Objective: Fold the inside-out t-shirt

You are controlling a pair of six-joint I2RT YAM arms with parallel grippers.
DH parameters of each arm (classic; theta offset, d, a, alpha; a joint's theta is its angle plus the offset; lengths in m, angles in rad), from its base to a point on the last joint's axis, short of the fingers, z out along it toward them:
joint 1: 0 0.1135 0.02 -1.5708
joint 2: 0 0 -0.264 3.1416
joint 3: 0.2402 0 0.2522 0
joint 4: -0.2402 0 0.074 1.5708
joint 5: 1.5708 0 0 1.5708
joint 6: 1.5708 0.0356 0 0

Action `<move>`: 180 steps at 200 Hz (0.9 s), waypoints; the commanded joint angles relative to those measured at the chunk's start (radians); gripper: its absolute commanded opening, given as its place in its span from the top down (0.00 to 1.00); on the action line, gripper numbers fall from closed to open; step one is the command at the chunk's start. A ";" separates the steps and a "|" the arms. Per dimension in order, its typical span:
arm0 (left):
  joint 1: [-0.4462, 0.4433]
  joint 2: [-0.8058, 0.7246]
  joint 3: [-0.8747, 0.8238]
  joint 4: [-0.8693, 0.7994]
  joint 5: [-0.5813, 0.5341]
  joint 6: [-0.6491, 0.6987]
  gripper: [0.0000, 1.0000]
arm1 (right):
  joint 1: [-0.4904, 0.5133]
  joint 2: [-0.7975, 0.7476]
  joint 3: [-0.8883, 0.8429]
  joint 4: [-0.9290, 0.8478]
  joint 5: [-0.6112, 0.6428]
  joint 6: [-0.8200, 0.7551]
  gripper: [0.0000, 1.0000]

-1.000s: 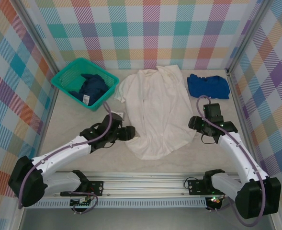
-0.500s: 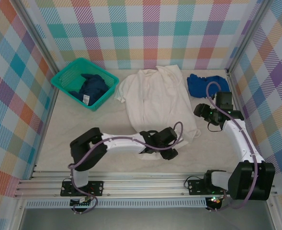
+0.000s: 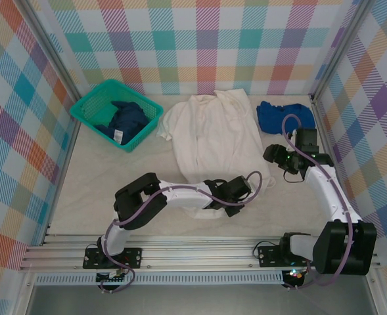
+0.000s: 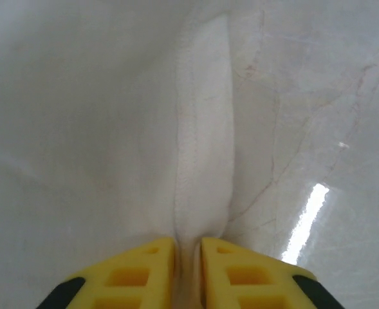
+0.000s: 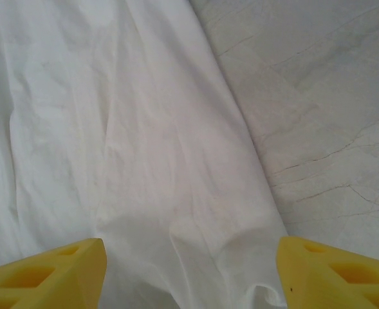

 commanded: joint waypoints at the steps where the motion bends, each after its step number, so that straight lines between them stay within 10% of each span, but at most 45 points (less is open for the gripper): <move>1: 0.032 -0.024 -0.013 -0.014 -0.021 -0.009 0.96 | -0.003 -0.037 -0.007 0.004 -0.033 -0.020 0.30; 63: 0.239 -0.374 -0.121 0.031 0.251 -0.202 1.00 | 0.016 -0.259 -0.115 0.047 -0.264 -0.069 0.30; 114: 0.368 -0.425 -0.052 -0.043 0.359 -0.307 1.00 | 0.274 -0.361 -0.276 0.239 -0.360 -0.087 0.36; 180: 0.405 -0.461 0.117 -0.239 0.373 -0.334 1.00 | 0.718 -0.143 -0.482 0.882 0.124 -0.270 0.59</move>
